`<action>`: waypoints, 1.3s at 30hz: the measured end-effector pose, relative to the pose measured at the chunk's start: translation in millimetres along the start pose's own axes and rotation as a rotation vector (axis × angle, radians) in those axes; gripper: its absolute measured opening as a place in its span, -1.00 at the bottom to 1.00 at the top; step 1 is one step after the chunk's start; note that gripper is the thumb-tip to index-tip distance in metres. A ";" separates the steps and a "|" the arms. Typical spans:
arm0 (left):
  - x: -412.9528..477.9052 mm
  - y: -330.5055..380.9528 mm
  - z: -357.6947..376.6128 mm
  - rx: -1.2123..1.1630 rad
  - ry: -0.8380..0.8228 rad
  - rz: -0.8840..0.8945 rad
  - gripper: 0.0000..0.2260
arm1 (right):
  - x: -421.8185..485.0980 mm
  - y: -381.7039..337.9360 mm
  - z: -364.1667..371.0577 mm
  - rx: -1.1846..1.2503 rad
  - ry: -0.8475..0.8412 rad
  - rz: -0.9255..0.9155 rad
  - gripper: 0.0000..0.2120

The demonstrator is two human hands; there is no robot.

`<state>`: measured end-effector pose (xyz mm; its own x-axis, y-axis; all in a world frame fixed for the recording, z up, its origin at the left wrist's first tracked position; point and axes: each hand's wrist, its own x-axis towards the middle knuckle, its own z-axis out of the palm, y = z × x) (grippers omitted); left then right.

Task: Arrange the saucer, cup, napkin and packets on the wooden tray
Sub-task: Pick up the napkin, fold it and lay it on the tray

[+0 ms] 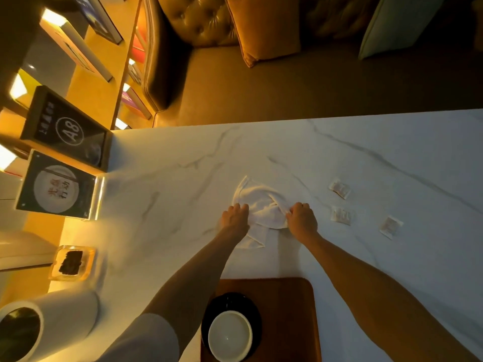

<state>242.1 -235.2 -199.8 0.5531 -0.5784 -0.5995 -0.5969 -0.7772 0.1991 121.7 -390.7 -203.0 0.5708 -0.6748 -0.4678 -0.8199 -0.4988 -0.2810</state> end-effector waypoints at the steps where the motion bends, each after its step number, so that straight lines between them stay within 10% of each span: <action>1: -0.2 -0.3 2.6 -0.001 0.007 -0.008 -0.64 | -0.1 0.6 0.0 0.024 -0.031 0.014 -0.67; 9: -35.2 -25.4 -14.9 -0.335 0.091 -0.045 -0.79 | -21.5 -5.6 -30.5 0.580 -0.246 0.142 -0.72; 19: -151.5 -79.7 -99.3 -0.552 0.422 -0.037 -0.73 | -93.3 -49.4 -145.5 0.675 -0.267 -0.343 -0.72; 28: -267.2 -71.6 -205.9 -0.610 0.696 0.167 -0.80 | -174.6 -94.8 -243.1 0.202 0.129 -0.634 -0.52; 32: -321.7 -61.1 -257.5 -0.682 0.801 0.267 -0.86 | -217.8 -108.2 -295.3 -0.017 0.456 -0.699 -0.73; 39: -415.6 -12.8 -313.4 -1.102 0.831 0.486 -0.75 | -304.5 -123.6 -375.9 0.406 0.719 -0.984 -0.79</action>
<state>202.0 -62.5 289.8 0.8283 -0.5098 0.2325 -0.2923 -0.0393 0.9555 65.7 -328.0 289.1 0.7316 -0.3224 0.6007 0.0764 -0.8367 -0.5422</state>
